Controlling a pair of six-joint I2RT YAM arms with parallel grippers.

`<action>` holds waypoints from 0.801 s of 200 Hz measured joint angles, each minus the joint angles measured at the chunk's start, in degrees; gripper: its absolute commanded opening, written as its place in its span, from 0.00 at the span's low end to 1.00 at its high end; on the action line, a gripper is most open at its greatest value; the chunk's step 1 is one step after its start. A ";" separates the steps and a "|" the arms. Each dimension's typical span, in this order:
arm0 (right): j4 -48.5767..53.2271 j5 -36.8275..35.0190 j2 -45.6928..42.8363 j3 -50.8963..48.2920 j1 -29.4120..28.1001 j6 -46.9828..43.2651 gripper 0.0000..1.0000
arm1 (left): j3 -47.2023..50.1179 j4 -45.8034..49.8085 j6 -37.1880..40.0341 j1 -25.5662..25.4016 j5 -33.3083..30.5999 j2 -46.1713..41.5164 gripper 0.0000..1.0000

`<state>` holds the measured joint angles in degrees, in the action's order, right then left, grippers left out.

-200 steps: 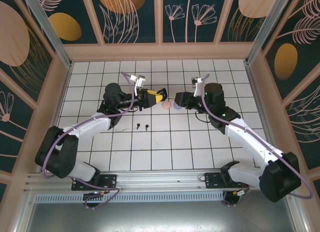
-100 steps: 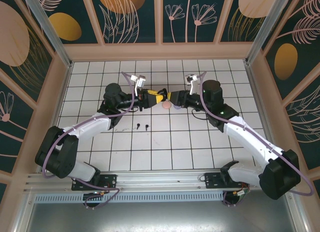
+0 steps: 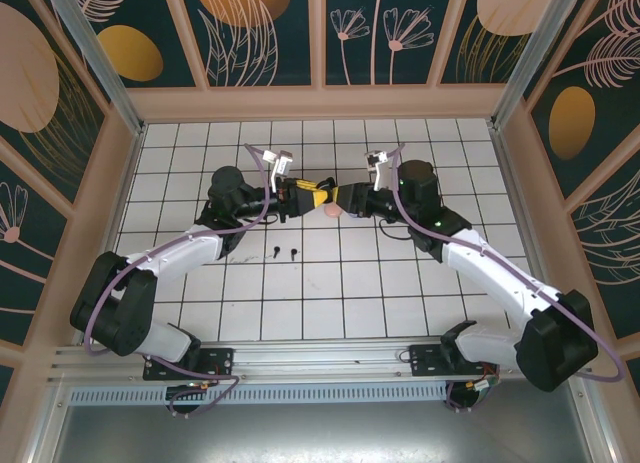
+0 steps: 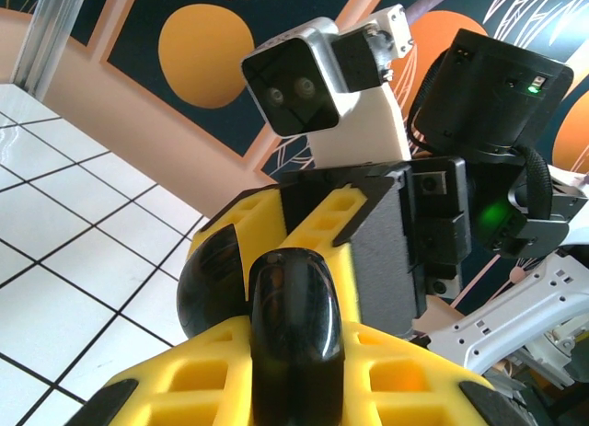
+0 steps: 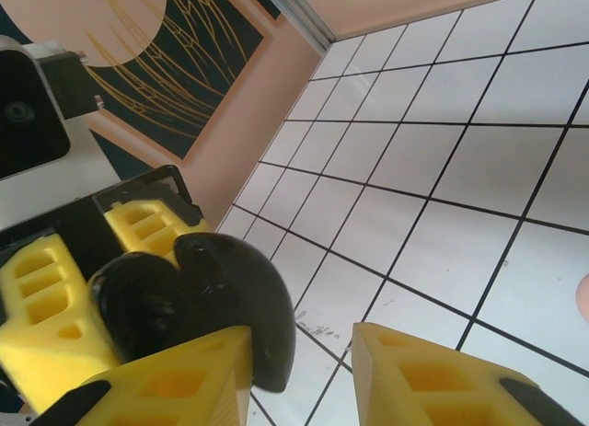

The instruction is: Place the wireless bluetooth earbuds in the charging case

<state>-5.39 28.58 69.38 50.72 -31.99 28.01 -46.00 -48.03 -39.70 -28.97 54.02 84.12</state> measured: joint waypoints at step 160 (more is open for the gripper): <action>2.73 -2.45 1.62 4.57 -0.20 -0.94 0.00 | -1.09 3.91 3.13 -0.79 -3.48 0.13 0.67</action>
<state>-2.66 26.13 71.00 55.29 -32.18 27.07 -47.09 -44.12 -36.58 -29.76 50.54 84.25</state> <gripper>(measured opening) 0.052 0.651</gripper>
